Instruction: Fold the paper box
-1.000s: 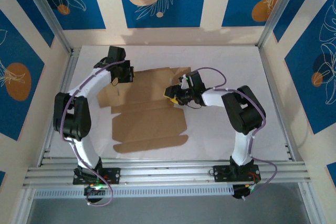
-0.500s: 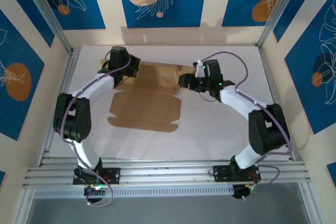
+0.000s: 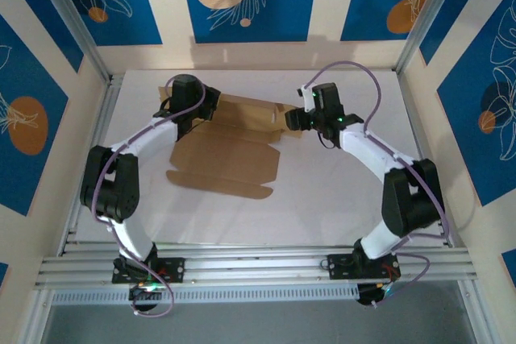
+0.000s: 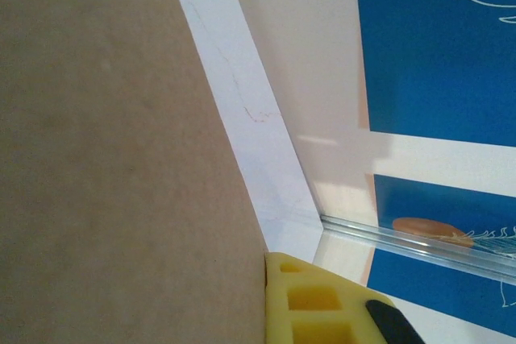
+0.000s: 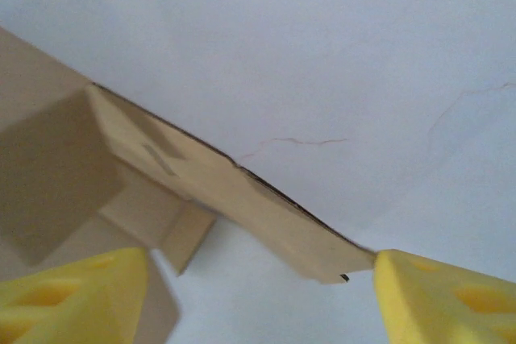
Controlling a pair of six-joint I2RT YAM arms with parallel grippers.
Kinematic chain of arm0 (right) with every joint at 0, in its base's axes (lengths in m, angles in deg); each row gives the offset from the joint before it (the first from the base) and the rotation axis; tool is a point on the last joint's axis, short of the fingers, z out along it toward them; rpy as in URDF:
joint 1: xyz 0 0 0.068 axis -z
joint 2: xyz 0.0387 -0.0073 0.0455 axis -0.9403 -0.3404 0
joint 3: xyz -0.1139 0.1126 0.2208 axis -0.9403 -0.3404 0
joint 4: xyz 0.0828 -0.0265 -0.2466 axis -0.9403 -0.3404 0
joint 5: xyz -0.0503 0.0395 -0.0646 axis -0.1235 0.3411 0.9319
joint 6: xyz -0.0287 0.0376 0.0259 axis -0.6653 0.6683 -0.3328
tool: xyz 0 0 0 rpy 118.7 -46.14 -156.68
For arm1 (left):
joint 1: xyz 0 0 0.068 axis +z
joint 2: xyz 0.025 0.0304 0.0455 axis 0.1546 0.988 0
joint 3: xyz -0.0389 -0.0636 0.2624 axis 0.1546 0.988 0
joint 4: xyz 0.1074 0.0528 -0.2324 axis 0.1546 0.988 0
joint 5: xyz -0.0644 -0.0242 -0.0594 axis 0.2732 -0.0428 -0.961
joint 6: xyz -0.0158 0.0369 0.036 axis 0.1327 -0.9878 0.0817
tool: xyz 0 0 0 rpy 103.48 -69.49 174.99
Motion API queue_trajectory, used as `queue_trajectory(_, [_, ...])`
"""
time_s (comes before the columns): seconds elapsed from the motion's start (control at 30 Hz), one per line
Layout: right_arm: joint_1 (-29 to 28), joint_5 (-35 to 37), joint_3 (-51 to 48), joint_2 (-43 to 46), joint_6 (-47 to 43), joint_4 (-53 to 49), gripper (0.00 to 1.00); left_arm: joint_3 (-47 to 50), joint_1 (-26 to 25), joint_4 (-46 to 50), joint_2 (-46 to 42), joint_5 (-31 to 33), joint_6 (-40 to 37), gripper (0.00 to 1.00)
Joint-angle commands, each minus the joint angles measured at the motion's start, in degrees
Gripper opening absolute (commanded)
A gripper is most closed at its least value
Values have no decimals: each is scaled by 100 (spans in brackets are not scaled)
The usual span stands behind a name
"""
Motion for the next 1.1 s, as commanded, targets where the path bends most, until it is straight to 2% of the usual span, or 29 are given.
queue_trajectory(0.0, [19, 333, 385, -378, -976, -448, 79, 57, -44, -107, -106, 2, -112, 0])
queue_trajectory(0.1, [122, -395, 699, -645, -1097, -688, 75, 116, -40, -163, -139, -50, -83, 0])
queue_trajectory(0.23, [99, -1397, 957, -794, -913, -1113, 62, 255, -50, -236, -208, -64, -169, 0])
queue_trajectory(0.4, [-104, -1341, 551, -583, -195, -979, 42, 570, -74, -435, -321, -16, -356, 0])
queue_trajectory(0.53, [-353, -1114, 97, -353, 653, -620, 36, 781, -118, -597, -379, 3, -381, 0])
queue_trajectory(0.87, [-593, -1942, -466, 159, 2846, 551, 34, 911, -232, -541, -512, 142, -444, 0])
queue_trajectory(0.97, [-631, -2284, -541, 60, 3130, 887, 35, 999, -268, -574, -529, 151, -504, 0])
queue_trajectory(1.07, [-779, -2107, -594, 73, 2932, 965, 35, 1177, -277, -786, -598, 118, -711, 0])
